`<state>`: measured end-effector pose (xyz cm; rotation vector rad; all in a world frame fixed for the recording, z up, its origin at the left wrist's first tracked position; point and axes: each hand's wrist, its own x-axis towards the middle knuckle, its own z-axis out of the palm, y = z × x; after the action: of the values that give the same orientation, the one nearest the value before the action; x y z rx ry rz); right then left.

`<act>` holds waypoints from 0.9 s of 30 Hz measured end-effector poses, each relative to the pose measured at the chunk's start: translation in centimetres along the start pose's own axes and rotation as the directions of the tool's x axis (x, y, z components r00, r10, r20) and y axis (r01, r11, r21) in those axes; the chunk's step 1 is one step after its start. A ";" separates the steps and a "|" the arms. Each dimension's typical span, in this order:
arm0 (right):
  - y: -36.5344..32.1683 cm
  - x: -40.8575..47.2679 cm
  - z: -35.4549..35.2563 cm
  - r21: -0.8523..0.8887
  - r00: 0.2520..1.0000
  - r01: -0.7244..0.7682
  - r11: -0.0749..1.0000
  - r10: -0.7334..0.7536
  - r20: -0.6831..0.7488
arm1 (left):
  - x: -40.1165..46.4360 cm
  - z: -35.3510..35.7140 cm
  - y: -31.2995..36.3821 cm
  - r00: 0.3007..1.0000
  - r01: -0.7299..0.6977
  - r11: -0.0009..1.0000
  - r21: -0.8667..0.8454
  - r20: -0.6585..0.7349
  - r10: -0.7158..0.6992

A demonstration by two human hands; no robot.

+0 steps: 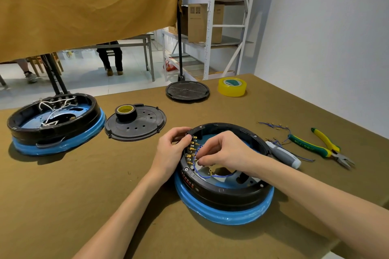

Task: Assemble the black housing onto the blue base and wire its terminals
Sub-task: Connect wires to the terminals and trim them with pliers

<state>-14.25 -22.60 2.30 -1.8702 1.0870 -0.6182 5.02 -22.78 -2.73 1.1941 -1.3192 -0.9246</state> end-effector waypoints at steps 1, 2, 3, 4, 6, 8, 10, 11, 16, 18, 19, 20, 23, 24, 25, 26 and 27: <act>-0.1 0.0 0.1 -0.019 1.000 0.021 1.000 -0.022 -0.004 | 0.0 0.0 0.0 1.000 0.003 1.000 -0.003 0.002 -0.003; -0.1 -0.1 0.2 -0.052 0.999 0.043 0.998 -0.044 -0.010 | -0.1 0.0 0.0 1.000 0.005 1.000 -0.004 0.003 -0.005; -0.2 -0.1 0.4 -0.093 0.998 0.063 0.994 -0.065 -0.018 | -0.1 0.0 0.0 1.000 0.006 1.000 -0.005 0.003 -0.006; -0.2 -0.1 0.6 -0.133 0.996 0.080 0.988 -0.084 -0.029 | -0.1 0.0 0.0 1.000 0.006 1.000 -0.009 0.002 -0.006; -0.2 -0.1 0.9 -0.201 0.990 0.114 0.973 -0.128 -0.056 | -0.1 0.0 0.0 1.000 0.009 1.000 -0.021 0.001 -0.009; -0.2 -0.2 1.1 -0.252 0.980 0.156 0.955 -0.181 -0.079 | 0.0 0.0 0.0 1.000 0.007 1.000 -0.026 0.000 -0.007; -0.3 -0.3 1.2 -0.283 0.964 0.210 0.936 -0.246 -0.099 | -0.1 0.0 0.0 1.000 -0.002 1.000 -0.027 -0.004 0.002; -0.4 -0.4 1.2 -0.295 0.955 0.235 0.926 -0.277 -0.107 | -0.1 0.1 0.0 1.000 -0.008 1.000 -0.029 -0.005 0.007; -0.7 -0.5 1.4 -0.325 0.936 0.287 0.901 -0.337 -0.107 | 0.0 0.1 0.0 1.000 -0.023 0.999 -0.023 -0.011 0.023; -0.8 -0.5 1.5 -0.337 0.933 0.294 0.894 -0.345 -0.102 | 0.1 0.1 0.0 1.000 -0.027 0.999 -0.022 -0.010 0.027; -0.9 -0.5 1.5 -0.339 0.933 0.295 0.893 -0.346 -0.100 | 0.1 0.2 -0.1 1.000 -0.028 0.999 -0.024 -0.011 0.027; -0.9 -0.5 1.5 -0.339 0.933 0.296 0.893 -0.346 -0.097 | 0.1 0.1 -0.1 1.000 -0.027 0.999 -0.025 -0.012 0.026; -1.0 -0.3 1.5 -0.344 0.942 0.280 0.896 -0.326 -0.082 | 0.1 0.1 -0.3 0.999 -0.029 0.999 -0.023 -0.014 0.029; -1.0 -0.2 1.6 -0.344 0.945 0.272 0.899 -0.316 -0.079 | 0.1 0.1 -0.3 0.999 -0.032 0.999 -0.022 -0.014 0.031; -1.1 -0.1 1.8 -0.344 0.948 0.263 0.901 -0.307 -0.081 | 0.1 0.1 -0.3 0.999 -0.034 0.999 -0.022 -0.015 0.034; -1.1 0.0 1.9 -0.341 0.950 0.253 0.905 -0.298 -0.087 | 0.1 0.1 -0.3 0.999 -0.036 0.999 -0.021 -0.017 0.035; -1.2 0.1 2.0 -0.334 0.953 0.243 0.911 -0.289 -0.095 | 0.1 0.0 -0.2 0.999 -0.036 0.999 -0.020 -0.018 0.035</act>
<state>-12.21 -21.54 2.33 -2.3124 1.0802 -0.7788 5.01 -22.91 -2.93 1.1572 -1.3098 -0.8980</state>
